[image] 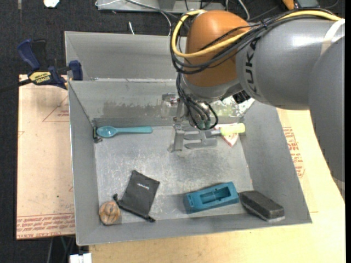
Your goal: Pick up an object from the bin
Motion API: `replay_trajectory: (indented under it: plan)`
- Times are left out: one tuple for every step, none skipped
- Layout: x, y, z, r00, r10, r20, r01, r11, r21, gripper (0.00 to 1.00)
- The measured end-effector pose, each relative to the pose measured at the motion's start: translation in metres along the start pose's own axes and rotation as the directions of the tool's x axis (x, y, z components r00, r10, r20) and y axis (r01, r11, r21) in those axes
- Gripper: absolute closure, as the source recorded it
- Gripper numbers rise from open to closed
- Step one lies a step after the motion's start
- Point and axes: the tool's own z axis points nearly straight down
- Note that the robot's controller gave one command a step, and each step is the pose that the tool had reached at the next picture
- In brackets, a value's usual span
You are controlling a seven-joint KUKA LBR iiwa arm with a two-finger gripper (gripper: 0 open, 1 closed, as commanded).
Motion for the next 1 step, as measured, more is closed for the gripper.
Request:
replay_trajectory:
  plan:
    - [-0.0017,-0.0003,-0.0042,1.000,0.002,0.007,-0.002,1.000,-0.001,0.00]
